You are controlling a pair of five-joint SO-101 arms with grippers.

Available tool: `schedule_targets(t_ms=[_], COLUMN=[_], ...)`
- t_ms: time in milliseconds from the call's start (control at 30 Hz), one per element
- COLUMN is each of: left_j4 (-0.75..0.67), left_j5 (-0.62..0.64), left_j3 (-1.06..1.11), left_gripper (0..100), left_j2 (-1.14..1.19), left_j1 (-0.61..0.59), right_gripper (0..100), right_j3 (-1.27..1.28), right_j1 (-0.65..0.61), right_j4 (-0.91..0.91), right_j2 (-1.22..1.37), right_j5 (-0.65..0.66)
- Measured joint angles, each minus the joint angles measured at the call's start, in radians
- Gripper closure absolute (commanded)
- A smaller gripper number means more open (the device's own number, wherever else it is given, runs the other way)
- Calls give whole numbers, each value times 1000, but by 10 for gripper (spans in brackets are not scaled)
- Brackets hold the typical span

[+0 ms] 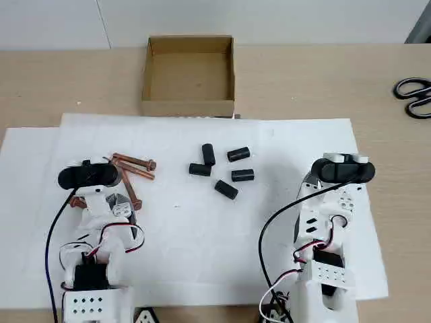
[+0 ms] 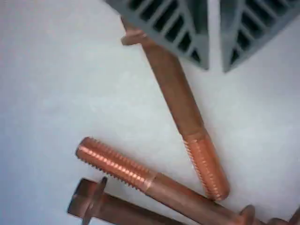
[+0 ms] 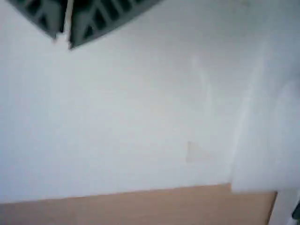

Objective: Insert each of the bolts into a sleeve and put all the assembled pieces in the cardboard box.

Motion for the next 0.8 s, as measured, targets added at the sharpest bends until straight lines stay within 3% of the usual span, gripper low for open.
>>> schedule_targets(t_ms=[400, 633, 800], left_j4=[0, 0, 0], left_j5=[0, 0, 0], left_j3=[0, 0, 0], left_gripper=[994, 994, 994], left_j2=[0, 0, 0], left_j1=[0, 0, -3], right_gripper=[995, 995, 995], right_j3=[0, 0, 0], right_j1=[-3, -130, -149], right_j4=[0, 0, 0], right_j2=[0, 0, 0], right_j5=[0, 0, 0])
